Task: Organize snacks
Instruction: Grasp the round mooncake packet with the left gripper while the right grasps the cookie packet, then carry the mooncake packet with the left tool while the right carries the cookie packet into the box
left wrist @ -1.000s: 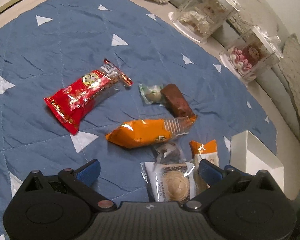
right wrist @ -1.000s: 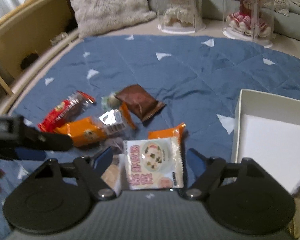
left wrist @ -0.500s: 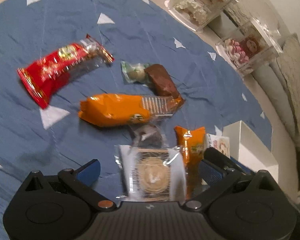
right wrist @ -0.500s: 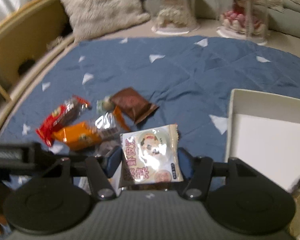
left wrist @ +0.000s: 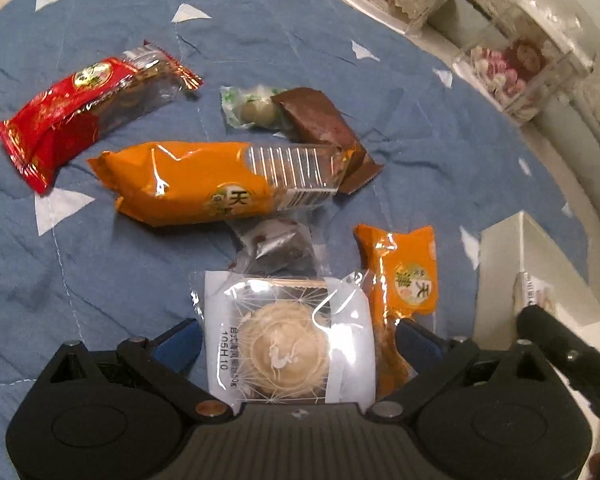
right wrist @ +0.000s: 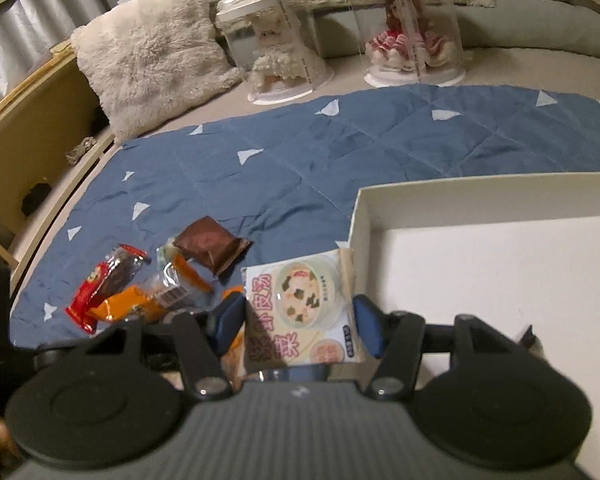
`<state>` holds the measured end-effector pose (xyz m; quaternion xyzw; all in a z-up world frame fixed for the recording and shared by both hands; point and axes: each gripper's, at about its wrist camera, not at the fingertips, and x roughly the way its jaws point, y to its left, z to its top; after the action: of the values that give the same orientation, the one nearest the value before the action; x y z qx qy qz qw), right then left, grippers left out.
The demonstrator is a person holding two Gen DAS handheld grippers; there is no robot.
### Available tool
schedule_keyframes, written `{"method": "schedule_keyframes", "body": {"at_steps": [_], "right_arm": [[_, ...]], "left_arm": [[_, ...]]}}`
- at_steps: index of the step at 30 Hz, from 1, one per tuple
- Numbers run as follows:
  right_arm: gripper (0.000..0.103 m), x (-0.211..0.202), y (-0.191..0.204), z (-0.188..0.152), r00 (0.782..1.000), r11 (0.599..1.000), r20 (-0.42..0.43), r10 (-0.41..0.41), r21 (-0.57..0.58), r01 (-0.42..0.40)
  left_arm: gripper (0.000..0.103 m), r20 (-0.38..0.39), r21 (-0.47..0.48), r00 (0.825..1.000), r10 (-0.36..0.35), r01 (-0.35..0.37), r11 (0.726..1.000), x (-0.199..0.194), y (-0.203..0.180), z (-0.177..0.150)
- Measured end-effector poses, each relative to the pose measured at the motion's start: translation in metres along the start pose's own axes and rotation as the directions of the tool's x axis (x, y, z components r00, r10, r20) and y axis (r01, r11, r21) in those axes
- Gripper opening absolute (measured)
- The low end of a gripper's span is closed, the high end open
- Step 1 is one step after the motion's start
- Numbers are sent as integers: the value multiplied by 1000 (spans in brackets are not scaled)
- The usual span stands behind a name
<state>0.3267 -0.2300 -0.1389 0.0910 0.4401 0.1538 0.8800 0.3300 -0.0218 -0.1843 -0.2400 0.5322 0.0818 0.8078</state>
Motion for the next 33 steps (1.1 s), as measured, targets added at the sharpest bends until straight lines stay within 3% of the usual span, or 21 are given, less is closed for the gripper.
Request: {"method": "schedule_keyframes", "body": {"at_steps": [3, 5, 7, 11, 15, 21, 27, 29, 33], "right_arm": [[65, -3, -2, 0, 1000, 1000, -5, 2, -7, -2], [65, -4, -2, 0, 1000, 1000, -7, 3, -10, -4], [65, -4, 0, -1, 1000, 1000, -11, 8, -9, -8], [65, -2, 8, -3, 1000, 1000, -26, 11, -6, -12], [65, 1, 20, -6, 998, 1000, -56, 25, -6, -25], [65, 12, 53, -24, 987, 997, -151, 46, -53, -54], [67, 36, 93, -63, 943, 981, -332, 28, -174, -90], [73, 45, 102, -76, 921, 972, -389, -5, -219, -87], [83, 51, 118, -89, 913, 941, -404, -61, -327, -82]], "left_arm": [[83, 7, 36, 1000, 30, -31, 999, -3, -2, 1], [68, 4, 29, 1000, 19, -19, 999, -6, 3, 3], [65, 1, 38, 1000, 18, -18, 999, -8, 7, 5], [64, 15, 96, 999, 30, -32, 995, -20, 14, 8], [64, 55, 191, 995, 84, -93, 977, -35, 20, 11], [64, 84, 187, 989, 121, -135, 973, -53, 47, 20], [64, 64, 198, 985, 158, -168, 966, -56, 65, 25], [64, 50, 202, 986, 160, -167, 965, -54, 66, 24], [65, 33, 213, 988, 153, -157, 964, -51, 63, 22]]}}
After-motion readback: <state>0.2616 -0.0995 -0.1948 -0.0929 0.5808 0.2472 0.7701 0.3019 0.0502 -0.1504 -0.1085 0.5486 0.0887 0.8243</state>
